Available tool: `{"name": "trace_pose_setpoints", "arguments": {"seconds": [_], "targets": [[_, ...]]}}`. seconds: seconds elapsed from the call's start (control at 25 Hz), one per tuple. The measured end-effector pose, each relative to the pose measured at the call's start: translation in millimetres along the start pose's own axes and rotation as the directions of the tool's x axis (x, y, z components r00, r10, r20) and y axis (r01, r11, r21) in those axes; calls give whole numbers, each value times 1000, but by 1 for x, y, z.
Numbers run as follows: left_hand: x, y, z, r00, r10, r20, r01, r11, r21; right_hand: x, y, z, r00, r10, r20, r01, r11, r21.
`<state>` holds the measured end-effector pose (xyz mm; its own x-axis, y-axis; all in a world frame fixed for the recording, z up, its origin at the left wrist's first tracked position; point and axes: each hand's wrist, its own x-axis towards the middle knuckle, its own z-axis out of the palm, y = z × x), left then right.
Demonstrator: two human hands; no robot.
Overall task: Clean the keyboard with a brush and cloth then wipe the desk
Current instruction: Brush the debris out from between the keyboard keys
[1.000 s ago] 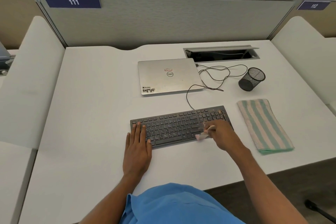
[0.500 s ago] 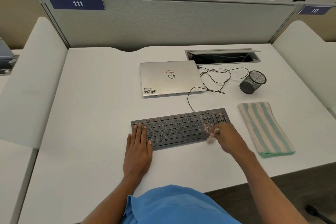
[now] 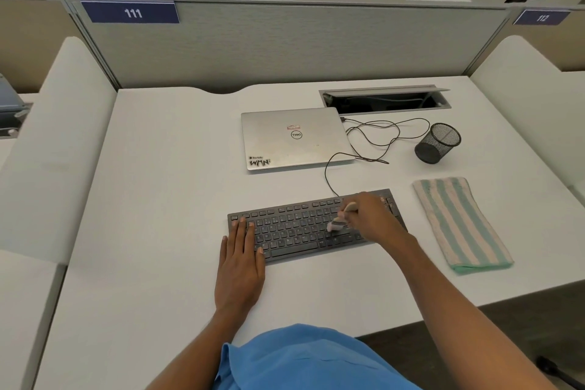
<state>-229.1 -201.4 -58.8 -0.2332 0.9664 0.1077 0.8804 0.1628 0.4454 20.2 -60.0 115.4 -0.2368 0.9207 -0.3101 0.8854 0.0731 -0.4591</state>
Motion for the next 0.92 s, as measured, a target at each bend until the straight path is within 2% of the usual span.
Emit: {"name": "trace_pose_setpoints", "arguments": {"seconds": [0.12,0.2,0.28,0.44,0.68,0.8,0.92], "targets": [[0,-1,0,1000,0,-1,0,1000,6,1,8,-11,999,39,16,-39,999,-5],[0,-1,1,1000,5,-1,-5,1000,13,3,12,-15,998,59,-22,-59,998,-1],[0,-1,1,1000,5,-1,-5,1000,13,7,10,-14,998,22,-65,-21,1000,11],[0,0,1,1000,2,4,-3,1000,15,7,2,0,998,-63,29,63,998,1],[0,-1,1,1000,0,6,-1,1000,17,5,18,-11,997,77,-10,-77,996,54],[1,-1,1,1000,2,5,-2,1000,13,1,13,-14,999,41,2,-41,999,5],[0,-1,0,1000,0,4,0,1000,9,3,16,-1,999,34,18,-35,998,48]]}}
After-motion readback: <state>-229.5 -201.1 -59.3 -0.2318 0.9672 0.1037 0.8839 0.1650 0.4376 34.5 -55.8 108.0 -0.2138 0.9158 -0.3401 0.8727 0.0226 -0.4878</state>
